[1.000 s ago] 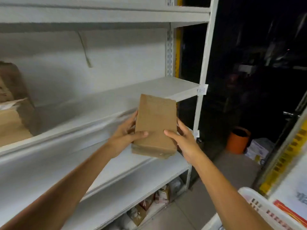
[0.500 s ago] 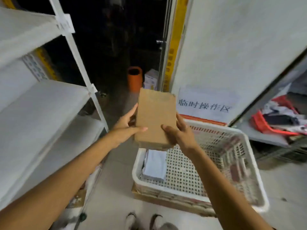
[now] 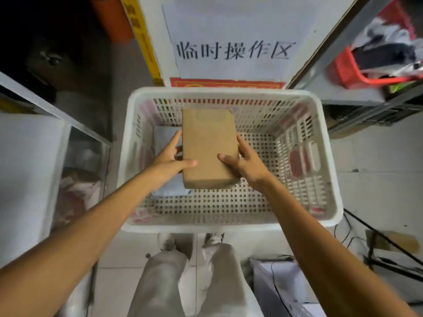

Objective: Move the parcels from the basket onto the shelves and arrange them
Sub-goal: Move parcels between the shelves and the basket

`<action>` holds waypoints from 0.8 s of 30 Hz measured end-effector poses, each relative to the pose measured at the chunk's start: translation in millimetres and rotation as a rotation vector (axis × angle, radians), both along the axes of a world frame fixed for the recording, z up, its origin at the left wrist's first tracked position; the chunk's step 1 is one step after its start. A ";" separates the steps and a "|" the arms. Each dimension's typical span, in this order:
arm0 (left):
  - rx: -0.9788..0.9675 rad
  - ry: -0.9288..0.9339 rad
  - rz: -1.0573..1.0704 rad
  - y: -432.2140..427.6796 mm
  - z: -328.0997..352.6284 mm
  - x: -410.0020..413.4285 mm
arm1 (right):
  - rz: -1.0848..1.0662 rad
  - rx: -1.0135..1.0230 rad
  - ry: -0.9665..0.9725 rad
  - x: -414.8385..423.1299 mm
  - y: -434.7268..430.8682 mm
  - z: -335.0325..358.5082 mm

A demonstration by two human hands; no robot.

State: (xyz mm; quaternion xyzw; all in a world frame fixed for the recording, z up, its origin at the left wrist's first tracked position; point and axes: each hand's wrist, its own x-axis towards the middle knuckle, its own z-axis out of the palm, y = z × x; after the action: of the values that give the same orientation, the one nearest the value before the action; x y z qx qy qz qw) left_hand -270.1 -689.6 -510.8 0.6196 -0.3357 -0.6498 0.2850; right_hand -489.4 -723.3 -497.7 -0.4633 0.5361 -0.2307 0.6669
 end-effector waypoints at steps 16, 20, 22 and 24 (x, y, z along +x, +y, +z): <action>-0.143 -0.332 -0.312 -76.9 -225.2 14.7 | -0.050 -0.002 0.149 27.0 -68.9 -245.7; -0.278 -0.815 -0.488 -64.0 -237.9 15.6 | 0.007 -0.018 0.169 27.9 -66.6 -274.5; -0.385 -0.972 -0.572 -60.2 -235.7 17.6 | 0.003 -0.036 0.209 30.4 -65.6 -279.0; -0.429 -0.976 -0.627 -61.8 -233.5 19.7 | -0.022 -0.050 0.239 31.0 -65.2 -278.6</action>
State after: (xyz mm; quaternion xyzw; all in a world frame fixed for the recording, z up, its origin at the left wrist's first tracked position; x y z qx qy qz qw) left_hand -250.4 -751.4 -744.4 0.6461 -0.7166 -0.2625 0.0124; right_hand -458.4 -788.5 -776.3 -0.4980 0.6110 -0.1944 0.5839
